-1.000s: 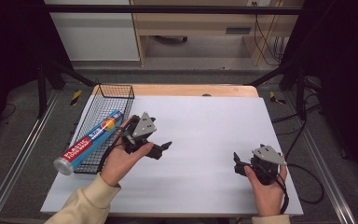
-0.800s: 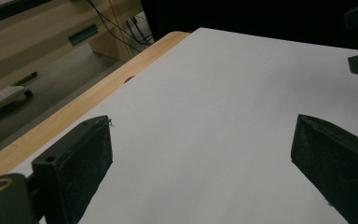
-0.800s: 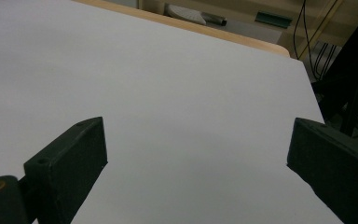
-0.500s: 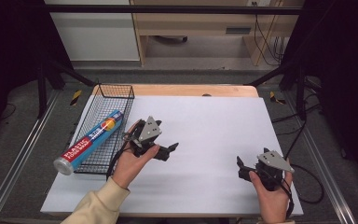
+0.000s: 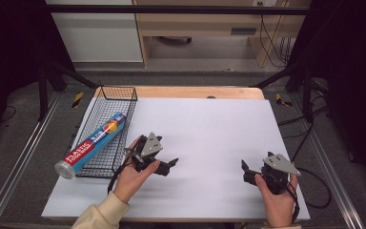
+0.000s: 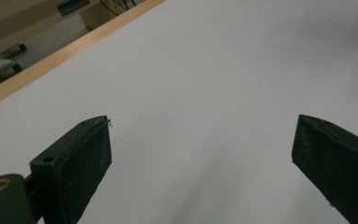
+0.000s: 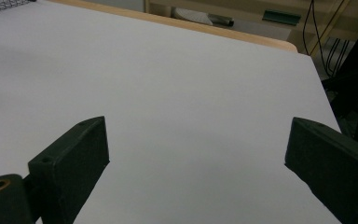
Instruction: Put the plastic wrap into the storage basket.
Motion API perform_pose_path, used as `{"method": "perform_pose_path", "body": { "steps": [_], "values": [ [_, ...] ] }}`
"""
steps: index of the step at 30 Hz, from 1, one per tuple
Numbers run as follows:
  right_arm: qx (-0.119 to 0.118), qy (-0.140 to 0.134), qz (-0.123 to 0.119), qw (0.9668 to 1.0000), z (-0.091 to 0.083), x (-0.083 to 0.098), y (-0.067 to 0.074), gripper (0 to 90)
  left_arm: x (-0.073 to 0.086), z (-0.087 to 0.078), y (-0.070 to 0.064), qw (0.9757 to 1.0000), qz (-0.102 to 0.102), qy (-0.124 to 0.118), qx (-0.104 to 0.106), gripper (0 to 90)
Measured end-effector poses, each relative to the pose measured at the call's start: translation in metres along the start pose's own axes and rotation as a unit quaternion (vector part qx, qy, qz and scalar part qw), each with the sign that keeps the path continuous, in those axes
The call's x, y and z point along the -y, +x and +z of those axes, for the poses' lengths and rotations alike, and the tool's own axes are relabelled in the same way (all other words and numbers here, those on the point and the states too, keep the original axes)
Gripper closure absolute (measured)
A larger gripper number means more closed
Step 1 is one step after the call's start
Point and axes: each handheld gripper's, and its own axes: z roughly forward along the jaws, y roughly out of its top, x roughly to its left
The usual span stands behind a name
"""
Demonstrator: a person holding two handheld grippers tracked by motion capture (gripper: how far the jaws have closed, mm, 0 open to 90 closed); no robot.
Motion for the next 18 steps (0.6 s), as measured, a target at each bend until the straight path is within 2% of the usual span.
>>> {"method": "perform_pose_path", "body": {
  "steps": [6, 12, 15, 17, 18],
  "values": [
    [-0.006, 0.006, 0.010, 0.9999, 0.004, 0.005, -0.002, 6.9, 0.018, -0.003, 0.001, 0.9993, -0.029, 0.024, 0.003, 5.0],
    [-0.007, 0.020, 0.004, 0.9998, 0.011, 0.011, -0.003, 6.7, 0.025, -0.006, -0.005, 0.9984, -0.036, 0.043, 0.009, 5.1],
    [0.000, 0.023, 0.005, 0.9997, 0.013, 0.014, -0.005, 5.7, 0.027, -0.011, -0.010, 0.9989, -0.032, 0.032, 0.011, 5.2],
    [0.000, 0.025, 0.012, 0.9996, 0.014, 0.015, -0.007, 5.5, 0.028, -0.017, -0.014, 0.9997, -0.021, 0.013, -0.008, 5.9],
    [0.003, 0.029, 0.017, 0.9994, 0.015, 0.016, -0.008, 5.3, 0.028, -0.020, -0.015, 0.9998, -0.015, 0.012, -0.010, 5.9]
  ]
}}
